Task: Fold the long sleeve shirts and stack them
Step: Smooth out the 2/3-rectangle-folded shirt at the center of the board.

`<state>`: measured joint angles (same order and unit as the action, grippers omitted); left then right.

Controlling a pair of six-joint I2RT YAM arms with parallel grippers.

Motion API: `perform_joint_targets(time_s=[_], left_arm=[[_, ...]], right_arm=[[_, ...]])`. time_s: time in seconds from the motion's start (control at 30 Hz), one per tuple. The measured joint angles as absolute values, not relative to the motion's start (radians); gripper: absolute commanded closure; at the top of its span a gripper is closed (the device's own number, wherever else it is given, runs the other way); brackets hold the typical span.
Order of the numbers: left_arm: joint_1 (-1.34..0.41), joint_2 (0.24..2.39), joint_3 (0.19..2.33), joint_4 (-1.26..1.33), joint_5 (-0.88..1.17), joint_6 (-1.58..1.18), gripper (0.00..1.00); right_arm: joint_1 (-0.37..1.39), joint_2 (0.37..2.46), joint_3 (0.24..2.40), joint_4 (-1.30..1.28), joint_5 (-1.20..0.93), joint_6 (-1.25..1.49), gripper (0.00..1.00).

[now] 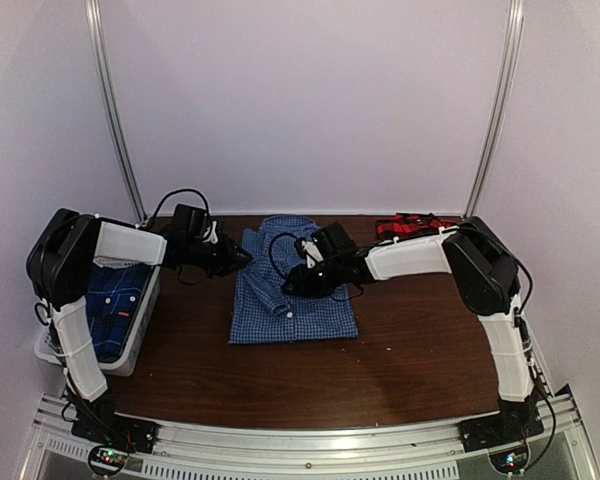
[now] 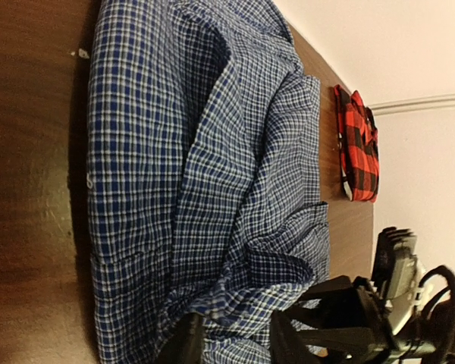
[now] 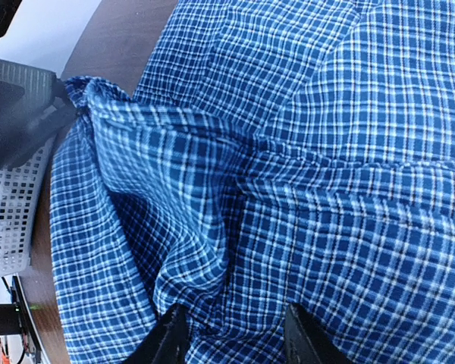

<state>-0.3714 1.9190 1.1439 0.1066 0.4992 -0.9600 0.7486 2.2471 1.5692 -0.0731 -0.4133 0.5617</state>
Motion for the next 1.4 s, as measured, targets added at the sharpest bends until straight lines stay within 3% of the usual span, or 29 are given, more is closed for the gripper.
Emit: perform_joint_targets(time_s=[0.17,0.3,0.47,0.97,1.4], left_arm=[[-0.37,1.919,1.165,0.06,0.488,-0.913,0.55],[-0.37,1.919,1.201,0.022,0.47,-0.869,0.49],[-0.37,1.9,1.208,-0.043,0.425,-0.823,0.49],[-0.37,1.877,1.205,-0.123,0.382,-0.766,0.49],[-0.37,1.877,1.193,-0.134,0.386,-0.757,0.49]], right_arm=[[0.736,2.177,1.568,-0.125,-0.389,0.54,0.46],[0.693,2.068,1.555,-0.146,-0.343,0.502,0.46],[0.612,2.001,1.549,-0.154,-0.3,0.45,0.48],[0.559,2.204,1.602,-0.256,-0.276,0.341,0.56],[0.559,2.216,1.607,-0.262,-0.268,0.341,0.68]])
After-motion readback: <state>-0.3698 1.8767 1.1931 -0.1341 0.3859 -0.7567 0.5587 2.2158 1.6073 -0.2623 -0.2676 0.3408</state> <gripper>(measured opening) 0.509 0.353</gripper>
